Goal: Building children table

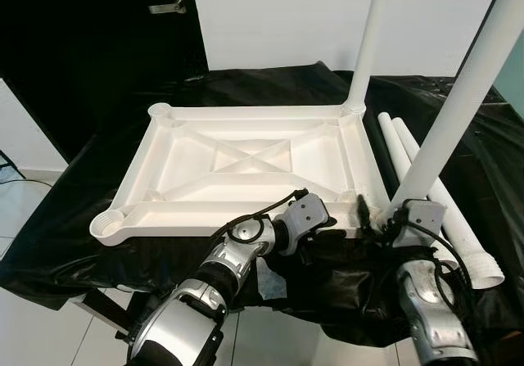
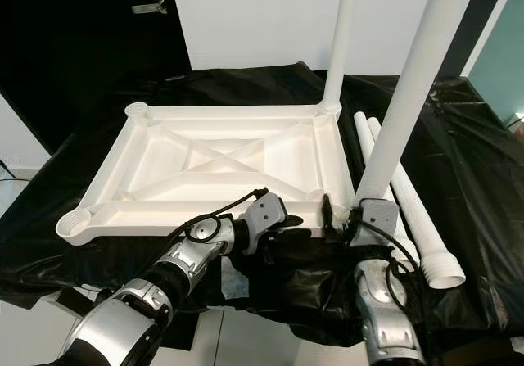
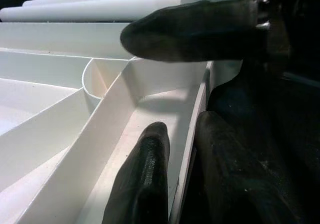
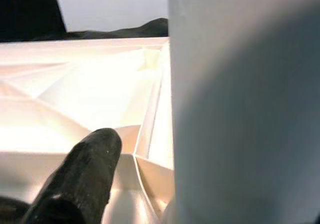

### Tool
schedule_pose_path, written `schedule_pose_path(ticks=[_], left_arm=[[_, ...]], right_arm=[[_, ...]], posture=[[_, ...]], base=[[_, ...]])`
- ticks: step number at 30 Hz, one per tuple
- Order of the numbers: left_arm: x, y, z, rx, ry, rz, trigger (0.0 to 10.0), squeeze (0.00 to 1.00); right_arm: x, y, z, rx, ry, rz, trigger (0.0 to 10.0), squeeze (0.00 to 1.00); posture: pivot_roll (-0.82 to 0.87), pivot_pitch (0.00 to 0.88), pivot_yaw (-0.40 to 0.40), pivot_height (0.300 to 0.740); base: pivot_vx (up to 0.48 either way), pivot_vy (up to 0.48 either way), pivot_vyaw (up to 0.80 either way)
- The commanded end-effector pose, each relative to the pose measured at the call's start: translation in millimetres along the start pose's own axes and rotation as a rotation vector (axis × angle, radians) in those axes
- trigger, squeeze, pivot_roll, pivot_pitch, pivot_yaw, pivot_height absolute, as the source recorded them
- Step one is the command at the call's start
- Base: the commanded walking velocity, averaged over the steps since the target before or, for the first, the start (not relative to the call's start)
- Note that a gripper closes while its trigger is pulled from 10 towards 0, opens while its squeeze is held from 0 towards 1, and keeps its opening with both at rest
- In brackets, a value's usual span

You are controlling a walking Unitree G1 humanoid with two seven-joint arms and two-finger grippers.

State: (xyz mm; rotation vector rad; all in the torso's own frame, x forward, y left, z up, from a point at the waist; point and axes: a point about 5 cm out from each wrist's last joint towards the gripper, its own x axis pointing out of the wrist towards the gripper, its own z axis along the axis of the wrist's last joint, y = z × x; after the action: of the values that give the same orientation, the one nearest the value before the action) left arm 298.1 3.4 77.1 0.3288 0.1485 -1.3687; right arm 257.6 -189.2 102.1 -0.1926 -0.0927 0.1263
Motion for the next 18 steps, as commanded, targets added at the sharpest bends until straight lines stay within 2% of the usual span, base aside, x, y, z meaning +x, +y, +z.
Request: schedule_pose_path(ticks=[1, 2, 4, 5, 6, 7, 8, 9, 13, 15, 18], left_arm=[[-4.3, -33.7, -49, -0.131, 0.197, -0.132, 10.0, 0.00], [-4.5, -34.0, -49, -0.133, 0.197, -0.132, 10.0, 0.00], [-4.5, -34.0, -49, -0.133, 0.197, -0.132, 10.0, 0.00], [-4.6, -34.3, -50, -0.134, 0.197, -0.132, 10.0, 0.00], [-4.9, -34.4, -50, -0.134, 0.198, -0.132, 10.0, 0.00], [-5.4, -34.6, -51, -0.135, 0.199, -0.132, 10.0, 0.00], [-5.4, -34.6, -51, -0.135, 0.199, -0.132, 10.0, 0.00], [-6.0, -34.7, -51, -0.136, 0.200, -0.132, 10.0, 0.00], [-7.0, -34.8, -52, -0.136, 0.202, -0.133, 10.0, 0.00], [-7.0, -34.8, -52, -0.136, 0.202, -0.133, 10.0, 0.00], [-7.8, -33.9, -52, -0.134, 0.203, -0.133, 10.0, 0.00]], right_arm=[[0.3, 11.1, 6, -0.038, 0.016, 0.210, 10.0, 0.00], [-2.8, 7.7, 5, -0.053, 0.047, 0.261, 10.0, 0.00], [-2.8, 7.7, 5, -0.053, 0.047, 0.261, 10.0, 0.00], [-6.0, 4.5, 4, -0.063, 0.071, 0.298, 9.3, 0.00], [-9.6, 1.1, 3, -0.071, 0.094, 0.337, 9.3, 0.00], [-15.3, -2.8, 1, -0.081, 0.131, 0.390, 4.8, 0.00], [-15.3, -2.8, 1, -0.081, 0.131, 0.390, 4.8, 0.00], [-22.1, -7.3, -4, -0.076, 0.187, 0.438, 0.0, 0.00], [-34.8, -12.4, -13, -0.072, 0.263, 0.529, 0.0, 0.00], [-34.8, -12.4, -13, -0.072, 0.263, 0.529, 0.0, 0.00], [-38.3, -4.6, -20, -0.033, 0.322, 0.565, 0.0, 0.00]], posture=[[-0.17, 0.000, 0.029, 0.740], [-0.17, 0.000, 0.028, 0.740], [-0.17, 0.000, 0.028, 0.740], [-0.17, 0.000, 0.028, 0.740], [-0.17, 0.000, 0.028, 0.740], [-0.17, 0.000, 0.028, 0.740], [-0.17, 0.000, 0.028, 0.740], [-0.17, 0.000, 0.028, 0.740], [-0.17, 0.000, 0.034, 0.740], [-0.17, 0.000, 0.034, 0.740], [-0.17, 0.000, 0.040, 0.740]], base=[[0.000, 0.000, 0.00], [0.000, 0.000, 0.00], [0.000, 0.000, 0.00], [0.000, 0.000, 0.00], [0.000, 0.000, 0.00], [0.000, 0.000, 0.00], [0.000, 0.000, 0.00], [0.000, 0.000, 0.00], [0.000, 0.000, 0.00], [0.000, 0.000, 0.00], [0.000, 0.000, 0.00]])
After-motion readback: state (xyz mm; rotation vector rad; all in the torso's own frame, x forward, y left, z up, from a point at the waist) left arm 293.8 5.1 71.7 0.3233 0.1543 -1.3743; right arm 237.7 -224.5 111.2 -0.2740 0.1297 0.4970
